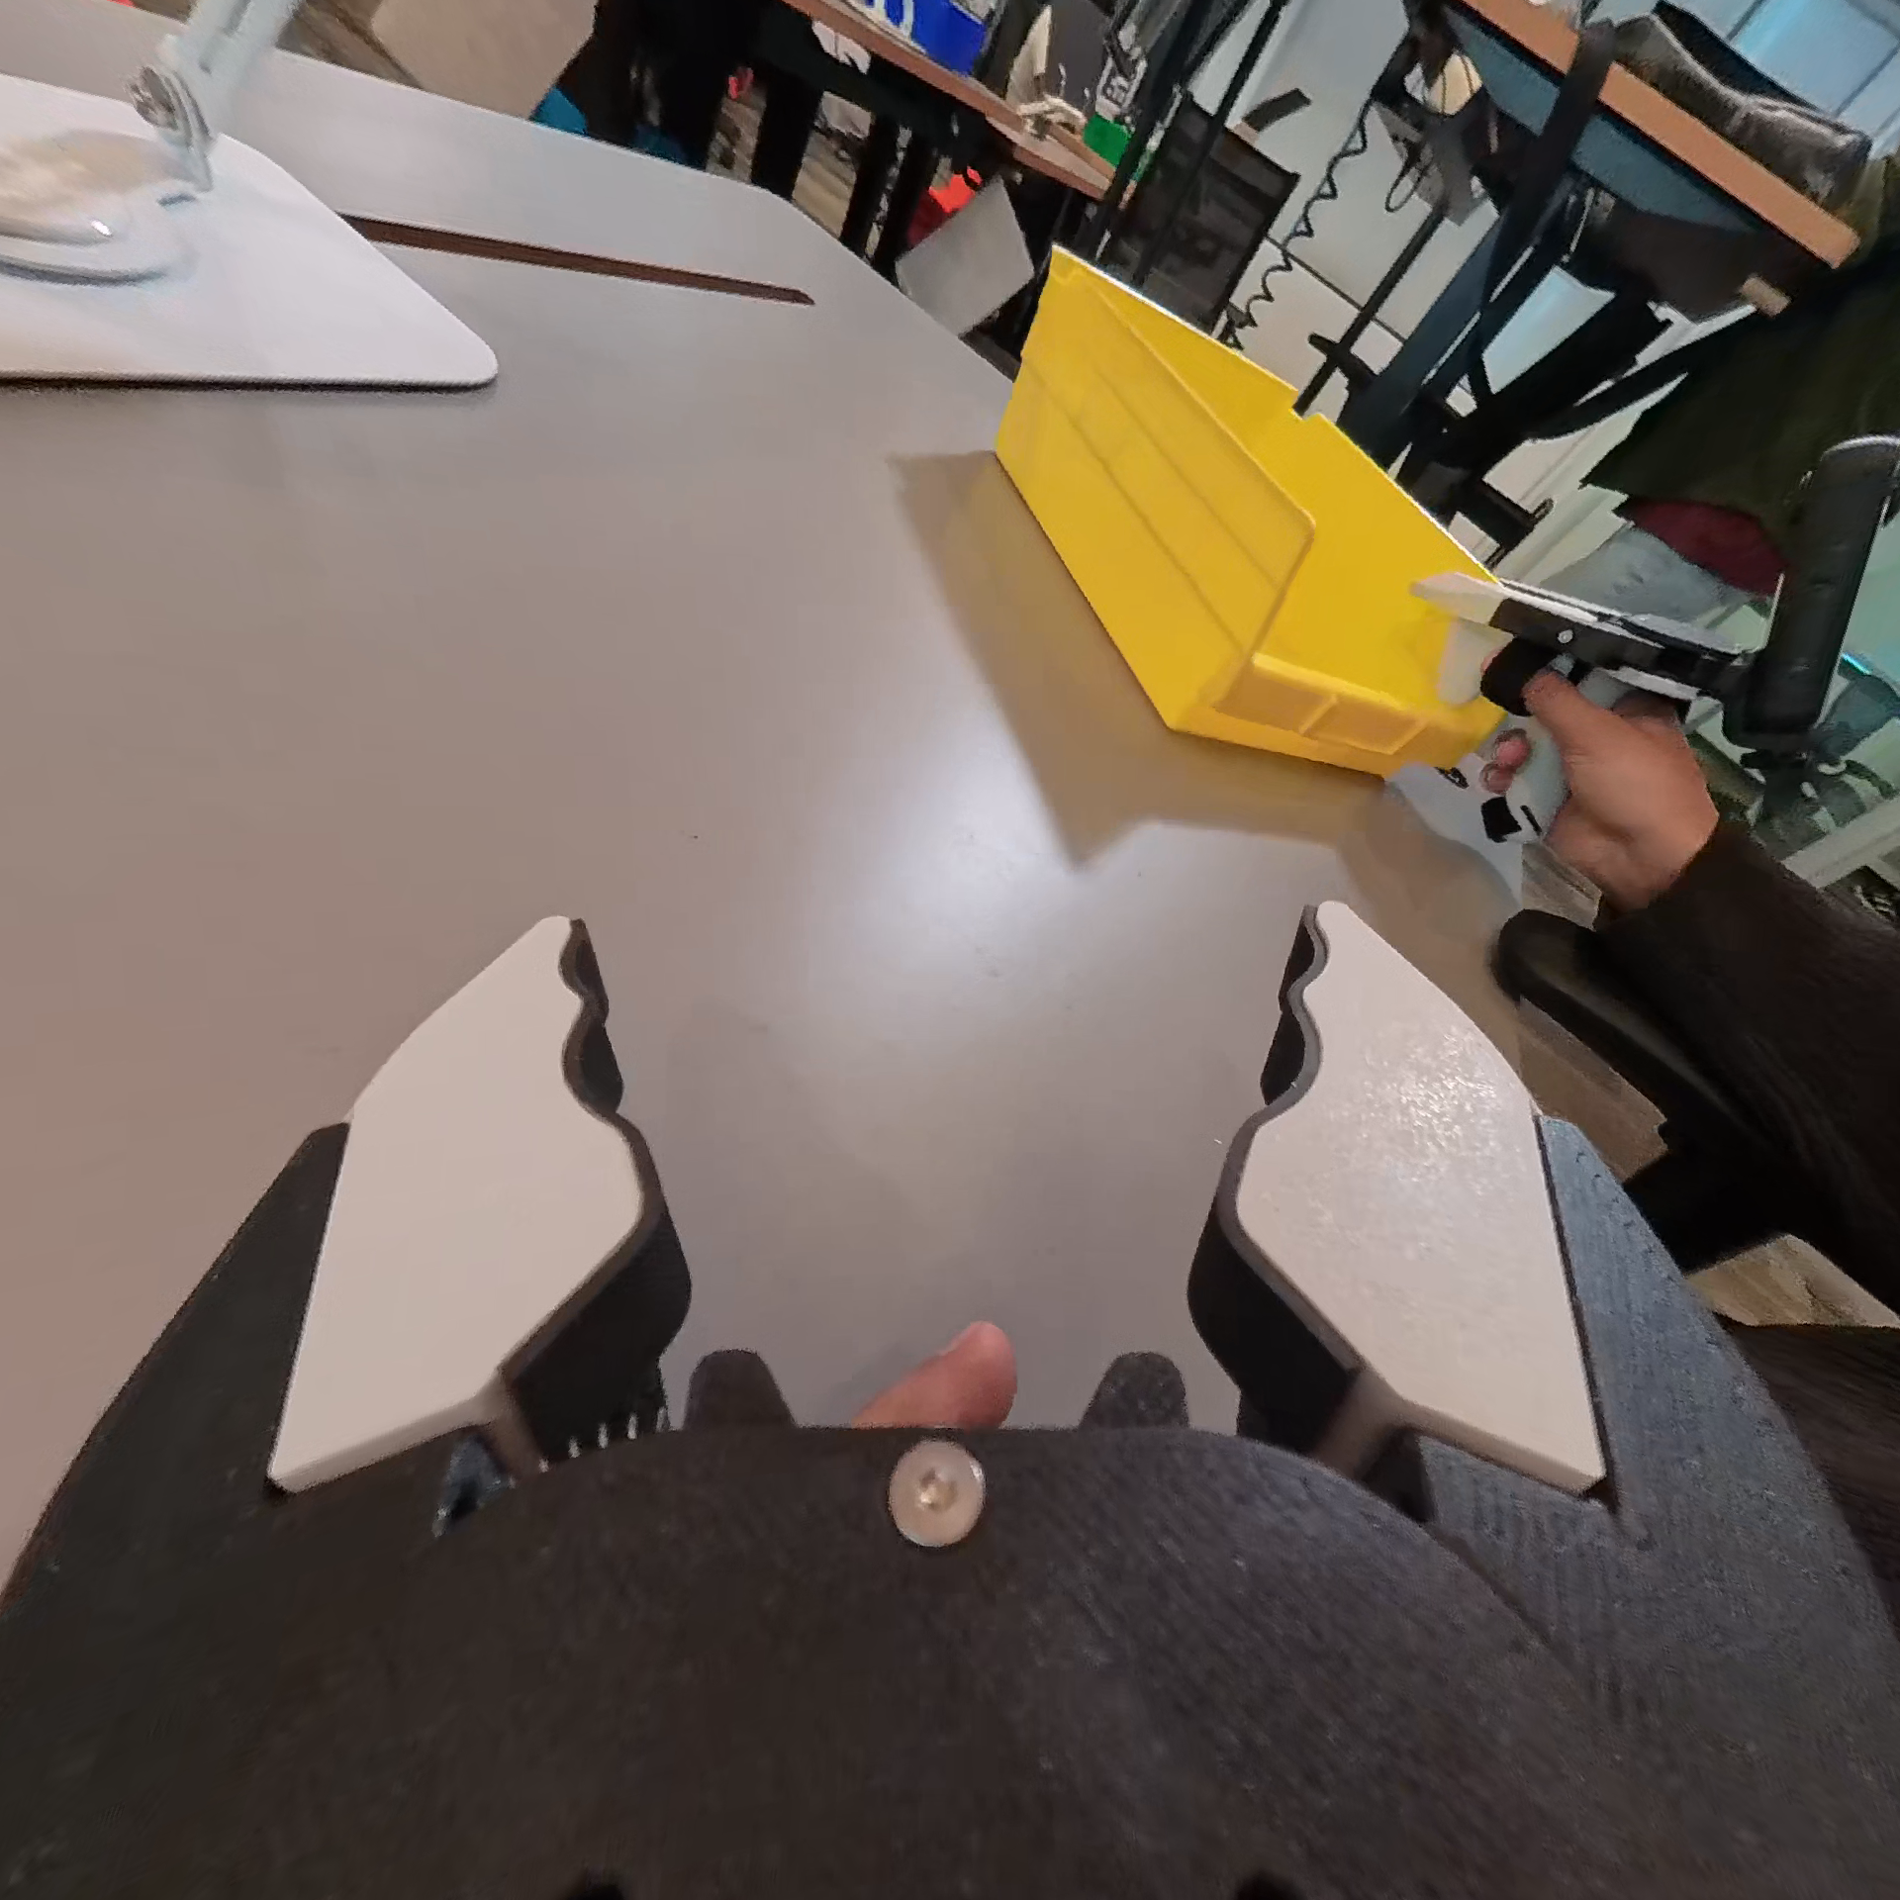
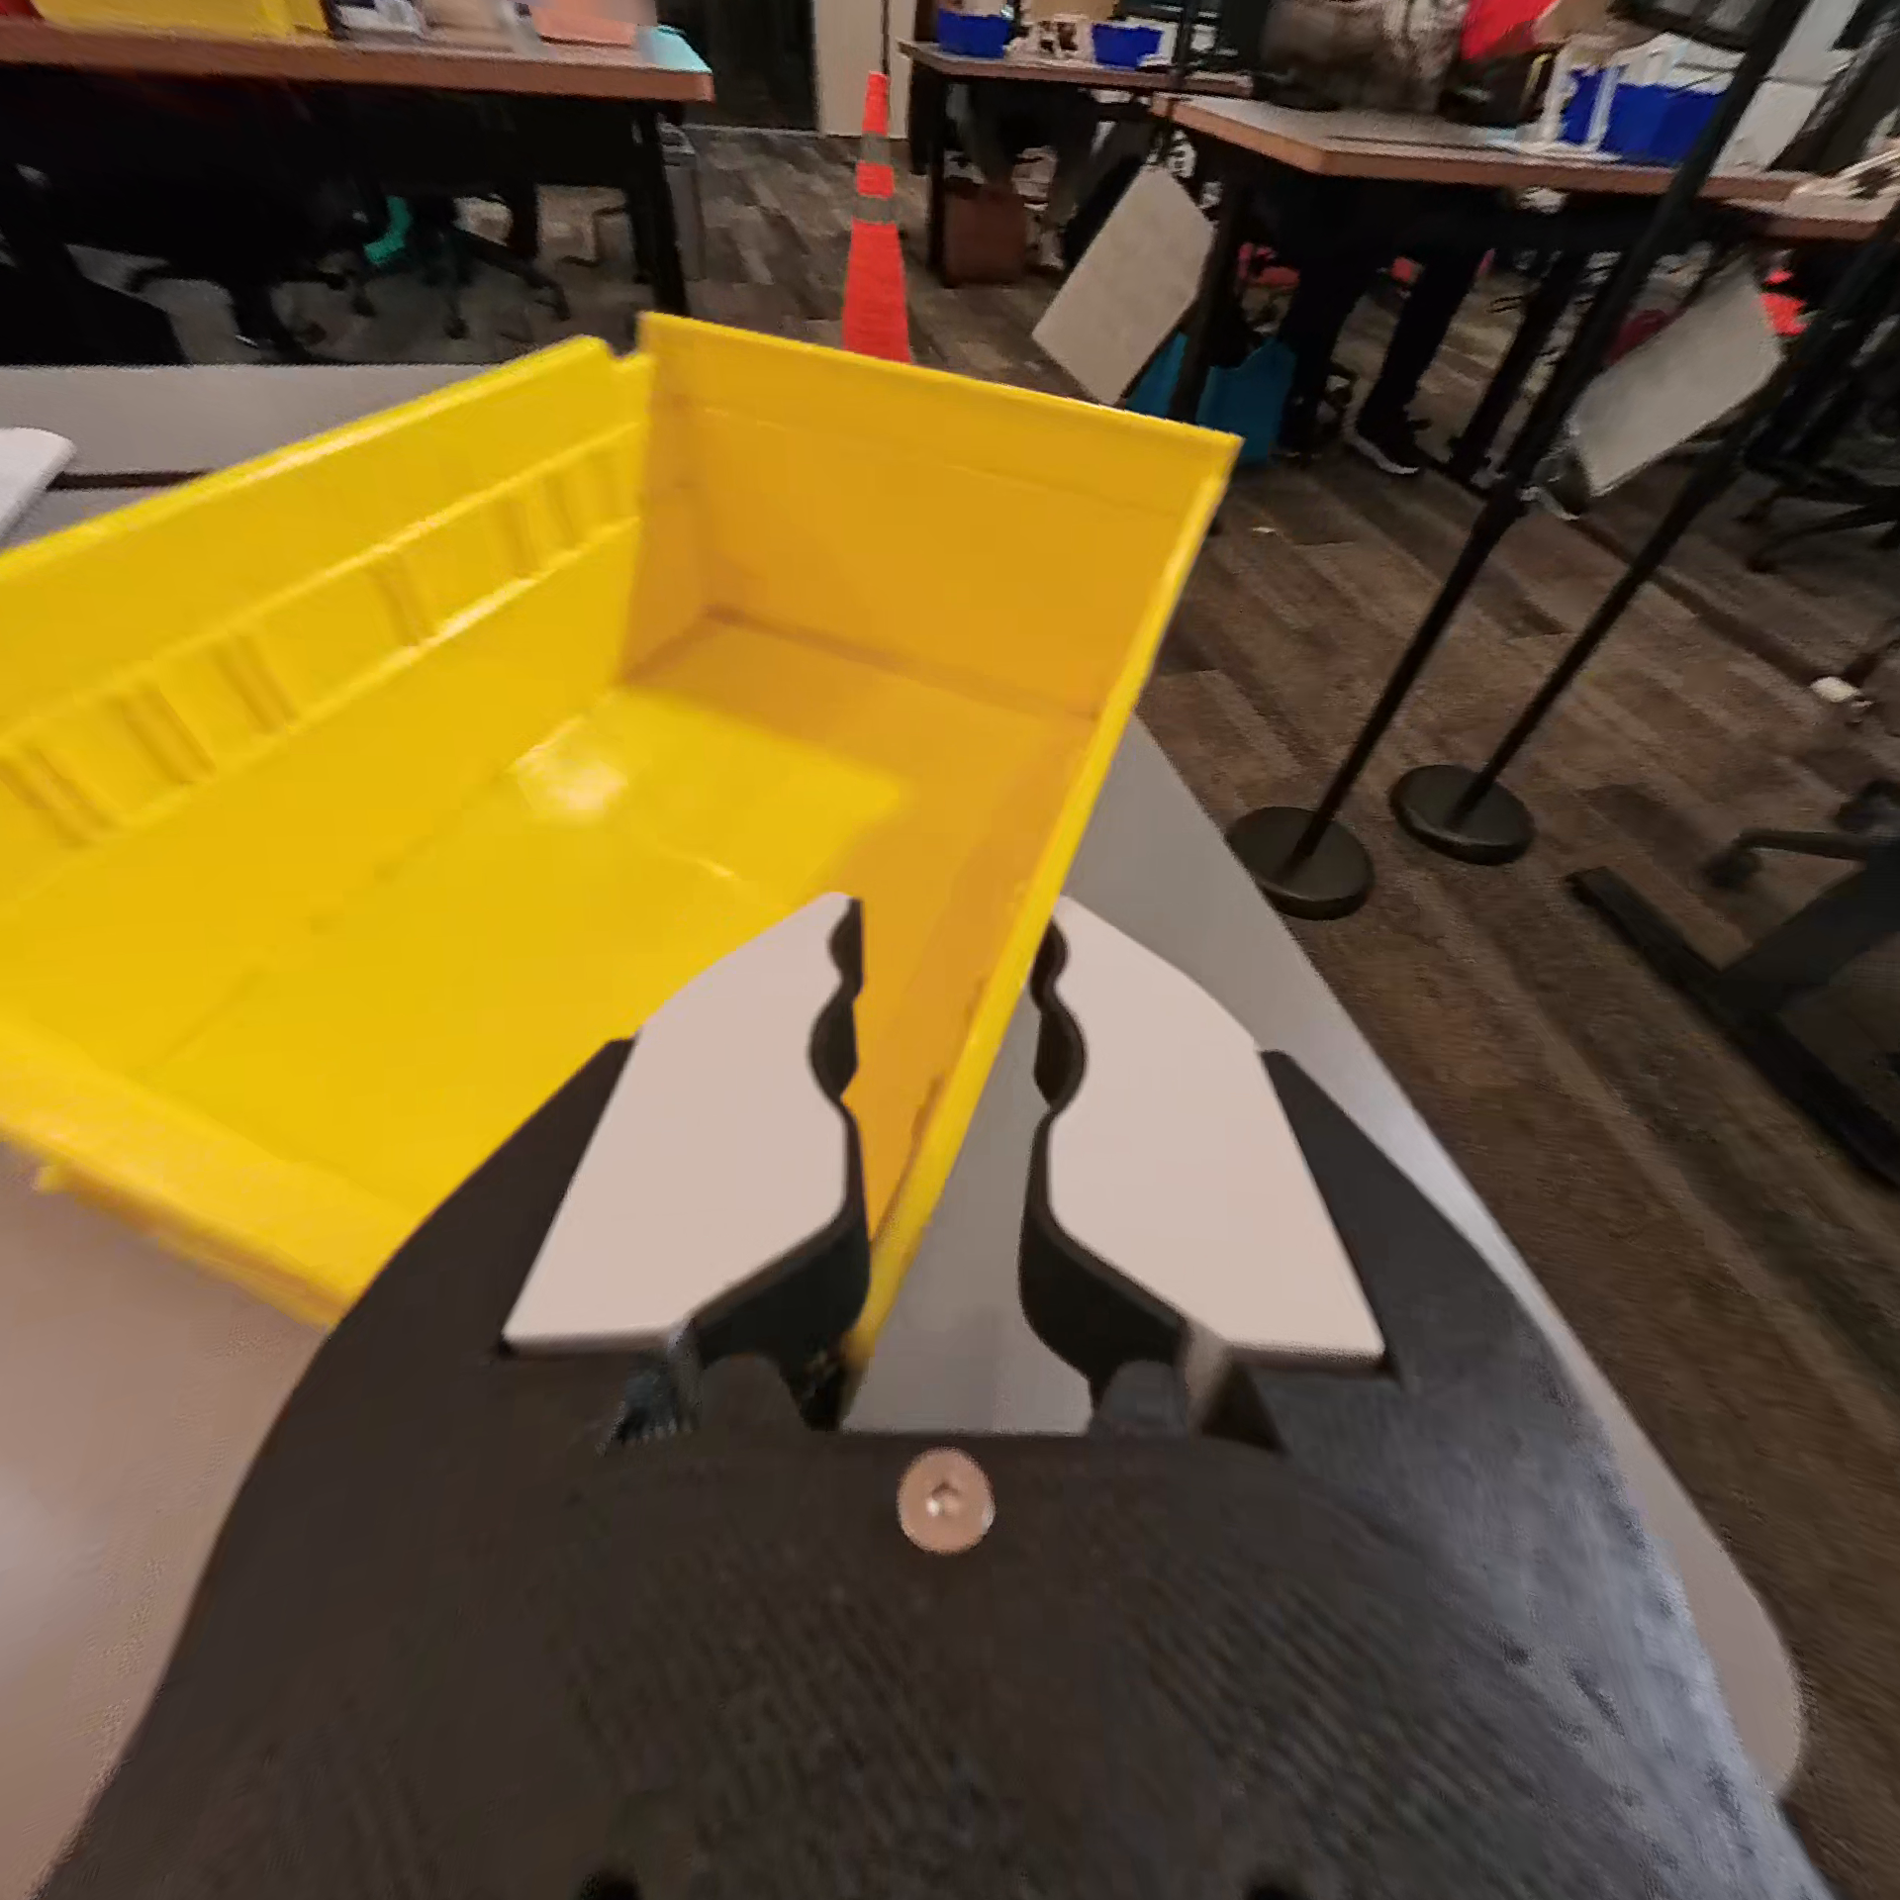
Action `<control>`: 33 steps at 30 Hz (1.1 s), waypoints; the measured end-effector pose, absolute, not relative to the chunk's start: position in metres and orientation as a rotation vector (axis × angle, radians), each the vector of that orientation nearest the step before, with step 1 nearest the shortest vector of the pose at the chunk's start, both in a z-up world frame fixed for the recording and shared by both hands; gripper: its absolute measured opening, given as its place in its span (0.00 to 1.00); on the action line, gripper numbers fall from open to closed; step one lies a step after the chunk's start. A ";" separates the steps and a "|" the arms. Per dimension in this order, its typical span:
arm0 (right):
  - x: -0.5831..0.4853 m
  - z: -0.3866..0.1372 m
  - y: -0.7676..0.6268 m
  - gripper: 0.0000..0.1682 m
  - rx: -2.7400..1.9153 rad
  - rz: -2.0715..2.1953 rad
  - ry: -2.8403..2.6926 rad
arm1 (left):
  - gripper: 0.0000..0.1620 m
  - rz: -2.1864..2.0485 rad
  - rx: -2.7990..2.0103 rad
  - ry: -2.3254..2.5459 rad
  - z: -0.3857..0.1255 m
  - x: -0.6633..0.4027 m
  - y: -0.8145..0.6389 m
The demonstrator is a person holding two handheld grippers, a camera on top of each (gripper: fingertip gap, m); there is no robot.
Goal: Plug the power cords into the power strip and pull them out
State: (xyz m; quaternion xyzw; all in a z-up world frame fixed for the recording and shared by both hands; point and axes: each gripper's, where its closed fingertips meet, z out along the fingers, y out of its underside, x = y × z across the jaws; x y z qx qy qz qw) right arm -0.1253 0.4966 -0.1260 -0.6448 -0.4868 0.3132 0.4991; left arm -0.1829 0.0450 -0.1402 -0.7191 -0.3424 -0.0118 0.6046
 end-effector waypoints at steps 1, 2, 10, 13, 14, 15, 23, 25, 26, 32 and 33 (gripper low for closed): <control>-0.125 -0.126 0.503 0.14 -1.558 0.734 -1.171 | 0.77 -0.018 -1.661 -0.790 -0.139 -0.184 0.044; -0.124 -0.126 0.509 0.09 -1.559 0.723 -1.165 | 0.77 -0.014 -1.660 -0.787 -0.139 -0.185 0.043; -0.129 -0.127 0.508 0.02 -1.530 0.887 -1.278 | 0.76 -0.021 -1.688 -0.753 -0.140 -0.181 0.048; -0.133 -0.126 0.500 0.02 -1.481 0.964 -1.357 | 0.76 -0.015 -1.701 -0.737 -0.140 -0.179 0.049; -0.133 -0.127 0.496 0.02 -1.474 0.993 -1.380 | 0.76 -0.015 -1.703 -0.734 -0.140 -0.179 0.050; -0.134 -0.127 0.492 0.01 -1.470 1.018 -1.401 | 0.76 -0.016 -1.703 -0.734 -0.141 -0.179 0.050; -0.138 -0.127 0.484 0.01 -1.459 1.037 -1.430 | 0.81 0.013 -1.647 -0.785 -0.138 -0.189 0.041; -0.138 -0.126 0.483 0.01 -1.420 1.009 -1.456 | 0.81 0.003 -1.647 -0.790 -0.138 -0.189 0.042; -0.138 -0.126 0.483 0.02 -1.402 0.991 -1.470 | 0.81 0.000 -1.649 -0.791 -0.139 -0.190 0.042; -0.139 -0.125 0.490 0.02 -1.413 1.001 -1.433 | 0.81 -0.005 -1.653 -0.773 -0.138 -0.189 0.043; -0.137 -0.118 0.492 0.04 -1.386 0.982 -1.396 | 0.81 0.002 -1.652 -0.766 -0.137 -0.188 0.043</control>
